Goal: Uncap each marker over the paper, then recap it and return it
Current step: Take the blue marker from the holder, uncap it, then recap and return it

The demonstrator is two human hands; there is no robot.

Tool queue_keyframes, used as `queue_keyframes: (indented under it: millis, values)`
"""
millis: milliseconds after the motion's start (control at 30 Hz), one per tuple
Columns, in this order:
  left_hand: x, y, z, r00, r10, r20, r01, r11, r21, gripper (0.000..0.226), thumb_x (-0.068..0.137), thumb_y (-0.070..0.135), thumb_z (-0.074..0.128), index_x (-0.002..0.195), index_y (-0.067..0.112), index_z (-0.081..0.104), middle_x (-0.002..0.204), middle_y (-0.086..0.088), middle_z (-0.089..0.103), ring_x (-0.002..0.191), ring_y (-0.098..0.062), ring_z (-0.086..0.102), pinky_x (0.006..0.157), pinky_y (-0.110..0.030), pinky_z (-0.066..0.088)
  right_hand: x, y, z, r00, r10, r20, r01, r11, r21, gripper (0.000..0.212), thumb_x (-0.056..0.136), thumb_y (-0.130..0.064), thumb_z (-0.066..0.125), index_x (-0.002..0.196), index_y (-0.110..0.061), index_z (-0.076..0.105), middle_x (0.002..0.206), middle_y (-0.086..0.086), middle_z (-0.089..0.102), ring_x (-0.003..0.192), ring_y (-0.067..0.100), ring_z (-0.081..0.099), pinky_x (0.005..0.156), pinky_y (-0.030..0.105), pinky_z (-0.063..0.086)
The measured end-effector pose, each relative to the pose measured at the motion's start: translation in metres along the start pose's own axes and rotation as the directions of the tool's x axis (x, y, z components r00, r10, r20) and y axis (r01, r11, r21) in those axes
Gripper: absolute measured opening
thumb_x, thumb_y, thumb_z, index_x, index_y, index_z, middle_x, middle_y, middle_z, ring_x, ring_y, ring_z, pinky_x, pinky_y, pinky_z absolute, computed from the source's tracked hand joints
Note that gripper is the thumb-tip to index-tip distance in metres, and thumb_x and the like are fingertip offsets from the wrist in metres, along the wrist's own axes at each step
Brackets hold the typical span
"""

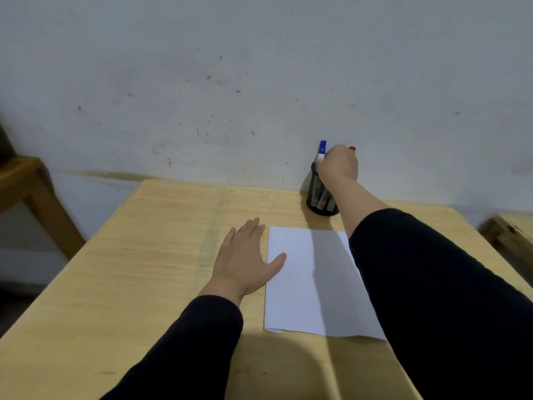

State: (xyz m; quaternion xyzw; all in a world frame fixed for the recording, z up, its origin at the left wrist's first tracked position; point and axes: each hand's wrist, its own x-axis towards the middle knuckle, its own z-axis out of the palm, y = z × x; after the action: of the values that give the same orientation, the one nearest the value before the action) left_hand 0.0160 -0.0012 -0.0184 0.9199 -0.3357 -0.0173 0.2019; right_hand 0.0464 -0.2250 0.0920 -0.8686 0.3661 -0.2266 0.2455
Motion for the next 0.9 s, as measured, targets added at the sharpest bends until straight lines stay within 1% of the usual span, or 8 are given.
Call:
queue_keyframes:
  millis: [233,333,433,533,633,733,833,900]
  values:
    - [-0.001,0.001,-0.001,1.0,0.001,0.018,-0.002,0.999,0.035,0.082,0.087,0.065,0.037,0.151,0.018,0.017,0.162,0.005,0.009,0.148,-0.009,0.004,0.122,-0.035,0.0,0.001,-0.022,-0.04,0.972,-0.127,-0.197,0.167,0.964,0.207,0.027,0.092,-0.023,0.055,0.109,-0.006,0.069,0.105,0.011,0.07,0.087,0.022,0.063,0.07,0.022,0.04]
    - [-0.003,0.003,-0.003,0.999,-0.002,0.038,0.0,0.999,0.044,0.081,0.088,0.065,0.036,0.152,0.018,0.017,0.162,0.004,0.009,0.148,-0.009,0.004,0.122,-0.035,0.0,-0.008,-0.032,-0.065,0.963,-0.169,-0.212,0.23,0.923,0.31,0.027,0.087,-0.022,0.059,0.11,-0.011,0.069,0.094,0.006,0.069,0.08,0.015,0.06,0.07,0.022,0.041]
    - [-0.004,0.004,-0.007,0.999,0.0,0.045,-0.002,0.999,0.032,0.082,0.088,0.065,0.036,0.152,0.017,0.017,0.162,0.004,0.009,0.148,-0.009,0.004,0.121,-0.034,0.0,-0.034,-0.026,-0.071,0.973,-0.209,-0.099,0.232,0.872,0.43,0.025,0.086,-0.022,0.06,0.108,-0.016,0.07,0.081,0.001,0.064,0.068,0.013,0.056,0.065,0.023,0.045]
    - [-0.005,0.007,-0.01,0.998,-0.004,0.067,0.003,1.0,0.013,0.085,0.088,0.069,0.035,0.152,0.015,0.017,0.162,0.003,0.01,0.148,-0.01,0.005,0.121,-0.034,0.001,-0.069,-0.009,-0.061,0.968,-0.245,0.058,0.187,0.855,0.485,0.015,0.089,-0.024,0.058,0.1,-0.023,0.069,0.068,-0.004,0.059,0.055,0.01,0.05,0.048,0.014,0.04]
    - [-0.006,0.01,-0.016,0.997,-0.042,0.064,0.051,0.988,-0.144,0.077,0.091,0.062,0.039,0.151,0.016,0.022,0.159,0.0,0.022,0.147,-0.015,0.018,0.12,-0.036,0.014,-0.098,0.011,-0.043,0.945,-0.283,0.162,0.18,0.866,0.466,0.013,0.091,-0.023,0.056,0.09,-0.026,0.069,0.071,-0.001,0.062,0.061,0.012,0.053,0.061,0.022,0.044]
    - [-0.003,0.022,-0.038,0.994,-0.017,-0.104,-0.02,0.94,-0.339,0.058,0.097,0.038,0.048,0.149,0.023,0.026,0.155,0.003,0.033,0.139,-0.015,0.035,0.108,-0.03,0.032,-0.117,0.025,-0.032,0.908,-0.319,0.271,0.197,0.897,0.395,0.017,0.092,-0.021,0.056,0.096,-0.018,0.073,0.069,-0.009,0.061,0.065,0.005,0.053,0.067,0.023,0.041]
    - [0.005,0.032,-0.065,0.924,0.188,-0.333,-0.248,0.958,-0.146,0.049,0.097,0.021,0.051,0.144,0.025,0.036,0.148,0.006,0.042,0.134,-0.012,0.04,0.101,-0.025,0.036,-0.125,0.025,-0.032,0.867,-0.363,0.34,0.252,0.91,0.33,0.019,0.09,-0.019,0.058,0.097,-0.011,0.075,0.07,-0.003,0.062,0.063,0.007,0.051,0.062,0.021,0.038]
    - [0.011,0.034,-0.074,0.897,0.282,-0.34,-0.321,0.945,-0.062,0.034,0.097,0.019,0.051,0.131,0.022,0.052,0.132,0.006,0.056,0.12,-0.013,0.05,0.092,-0.027,0.044,-0.126,0.022,-0.036,0.849,-0.386,0.362,0.278,0.907,0.316,0.018,0.089,-0.018,0.06,0.097,-0.012,0.076,0.068,0.0,0.06,0.062,0.01,0.05,0.061,0.023,0.037]
